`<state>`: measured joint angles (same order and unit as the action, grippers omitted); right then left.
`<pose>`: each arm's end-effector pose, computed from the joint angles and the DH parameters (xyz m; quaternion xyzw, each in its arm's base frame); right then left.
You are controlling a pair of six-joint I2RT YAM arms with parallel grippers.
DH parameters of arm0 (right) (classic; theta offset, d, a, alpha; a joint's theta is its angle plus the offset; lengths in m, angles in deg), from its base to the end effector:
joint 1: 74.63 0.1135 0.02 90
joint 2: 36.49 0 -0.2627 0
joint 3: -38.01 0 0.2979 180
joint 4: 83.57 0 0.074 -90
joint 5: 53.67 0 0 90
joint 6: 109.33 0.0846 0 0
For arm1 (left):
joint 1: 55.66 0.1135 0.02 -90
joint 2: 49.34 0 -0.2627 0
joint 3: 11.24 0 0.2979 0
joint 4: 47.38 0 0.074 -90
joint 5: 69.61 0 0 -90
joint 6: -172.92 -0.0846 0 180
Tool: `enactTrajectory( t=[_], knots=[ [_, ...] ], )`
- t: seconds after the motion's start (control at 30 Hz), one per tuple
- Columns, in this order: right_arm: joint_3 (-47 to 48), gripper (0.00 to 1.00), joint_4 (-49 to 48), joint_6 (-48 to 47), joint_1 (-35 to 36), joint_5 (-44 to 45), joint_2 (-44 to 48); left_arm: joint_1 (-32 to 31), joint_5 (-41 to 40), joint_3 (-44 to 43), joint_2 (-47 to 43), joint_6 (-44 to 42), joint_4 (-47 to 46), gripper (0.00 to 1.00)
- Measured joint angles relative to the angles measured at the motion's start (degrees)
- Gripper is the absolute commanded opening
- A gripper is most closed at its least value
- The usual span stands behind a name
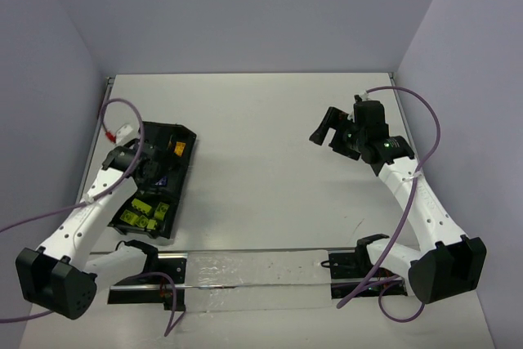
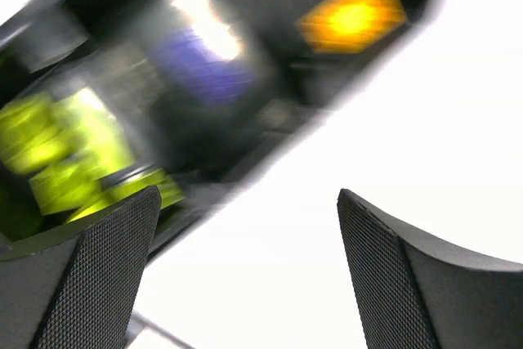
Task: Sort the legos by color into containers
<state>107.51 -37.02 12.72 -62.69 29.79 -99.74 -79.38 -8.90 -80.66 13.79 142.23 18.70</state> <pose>0.3095 0.0753 0.2783 0.1346 0.8962 0.2051 0.3696 0.2654 -0.0714 0.2528 -0.3482 0.8693 0.0157 0.3506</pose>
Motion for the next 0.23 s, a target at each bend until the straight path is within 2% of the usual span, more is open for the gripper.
enactTrajectory(
  t=[0.13, 0.23],
  knots=[
    [0.6, 1.0, 0.7, 0.0, 0.0, 2.4, 0.0, -7.3, 2.9, -7.1, 4.1, -11.8, -8.9, 0.97],
    [1.3, 1.0, 1.0, 0.0, 0.0, 3.7, 0.0, -10.3, 6.3, -11.1, 7.2, -17.9, -14.7, 0.97]
  ],
)
